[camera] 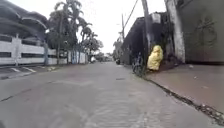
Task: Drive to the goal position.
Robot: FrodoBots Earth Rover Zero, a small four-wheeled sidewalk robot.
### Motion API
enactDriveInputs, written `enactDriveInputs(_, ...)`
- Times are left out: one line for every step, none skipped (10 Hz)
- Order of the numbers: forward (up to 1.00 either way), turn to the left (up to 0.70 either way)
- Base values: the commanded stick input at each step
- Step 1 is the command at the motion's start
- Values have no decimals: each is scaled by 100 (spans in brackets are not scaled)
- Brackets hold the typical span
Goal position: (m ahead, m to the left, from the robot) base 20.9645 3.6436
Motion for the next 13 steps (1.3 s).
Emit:
enactDriveInputs(70, 1)
enactDriveInputs(70, 1)
enactDriveInputs(71, 1)
enactDriveInputs(81, 1)
enactDriveInputs(85, 2)
enactDriveInputs(85, 2)
enactDriveInputs(85, 2)
enactDriveInputs(85, 2)
enactDriveInputs(85, 2)
enactDriveInputs(85, 2)
enactDriveInputs(85, -17)
enactDriveInputs(85, -32)
enactDriveInputs(88, -25)
